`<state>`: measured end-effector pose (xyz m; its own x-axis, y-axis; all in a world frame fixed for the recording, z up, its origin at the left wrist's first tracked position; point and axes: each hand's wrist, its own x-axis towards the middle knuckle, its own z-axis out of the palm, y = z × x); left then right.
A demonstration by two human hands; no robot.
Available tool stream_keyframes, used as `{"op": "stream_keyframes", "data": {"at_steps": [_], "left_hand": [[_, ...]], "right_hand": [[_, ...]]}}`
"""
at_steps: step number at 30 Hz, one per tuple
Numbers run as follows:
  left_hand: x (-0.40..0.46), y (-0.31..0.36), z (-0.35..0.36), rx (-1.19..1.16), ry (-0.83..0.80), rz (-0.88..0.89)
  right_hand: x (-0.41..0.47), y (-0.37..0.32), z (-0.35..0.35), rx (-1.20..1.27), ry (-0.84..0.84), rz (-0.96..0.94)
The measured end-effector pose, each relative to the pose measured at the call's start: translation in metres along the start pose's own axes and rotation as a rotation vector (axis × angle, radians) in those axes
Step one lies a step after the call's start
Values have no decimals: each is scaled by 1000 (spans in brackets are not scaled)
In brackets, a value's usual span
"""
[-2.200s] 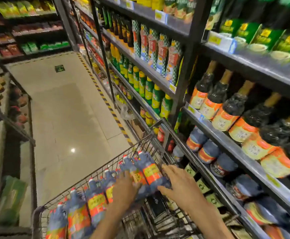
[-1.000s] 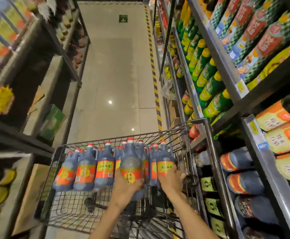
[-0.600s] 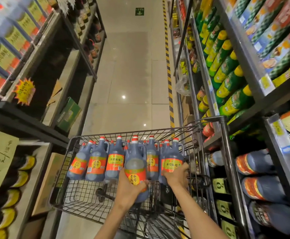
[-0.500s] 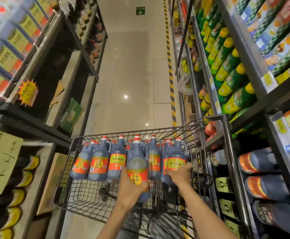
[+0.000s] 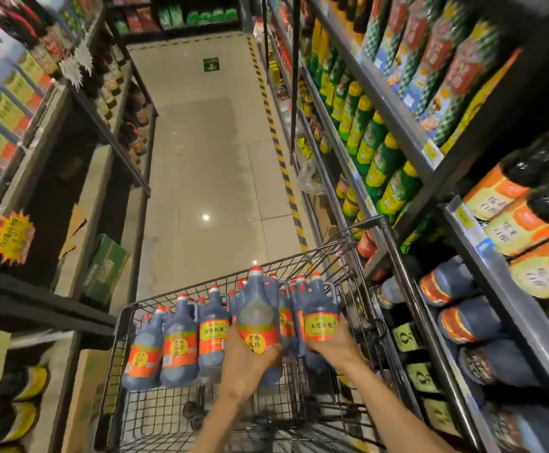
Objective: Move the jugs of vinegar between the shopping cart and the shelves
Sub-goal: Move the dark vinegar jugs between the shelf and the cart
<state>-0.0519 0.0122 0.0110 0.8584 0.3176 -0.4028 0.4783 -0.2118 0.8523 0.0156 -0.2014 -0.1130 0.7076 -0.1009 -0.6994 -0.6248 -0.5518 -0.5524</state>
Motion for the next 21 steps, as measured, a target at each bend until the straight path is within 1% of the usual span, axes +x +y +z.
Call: {"op": "stream_keyframes", "data": {"at_steps": [4,7,10,12,14,16,19,21], "left_hand": [[12,11,-9,63,-86,87],[15,23,-15,98,-182,185],[7,49,-20,84,-286,284],[-5,66,-17,60,-404,361],[-23,81,-13,17,-479,400],[-41,96,-8,-20,-496,469],[-52,102,9,92,-549,549],[-63,103,22,125,-632,549]], "right_hand": [[-66,-33,-19,114,138,-102],[-99,-42,-31,242,255,-168],[-145,-51,-42,338,439,-212],[-175,-54,-46,403,561,-279],[-207,-49,-50,468,649,-286],[-237,-39,-56,542,709,-289],[-290,-34,-67,603,788,-311],[-332,-37,-74,608,771,-326]]}}
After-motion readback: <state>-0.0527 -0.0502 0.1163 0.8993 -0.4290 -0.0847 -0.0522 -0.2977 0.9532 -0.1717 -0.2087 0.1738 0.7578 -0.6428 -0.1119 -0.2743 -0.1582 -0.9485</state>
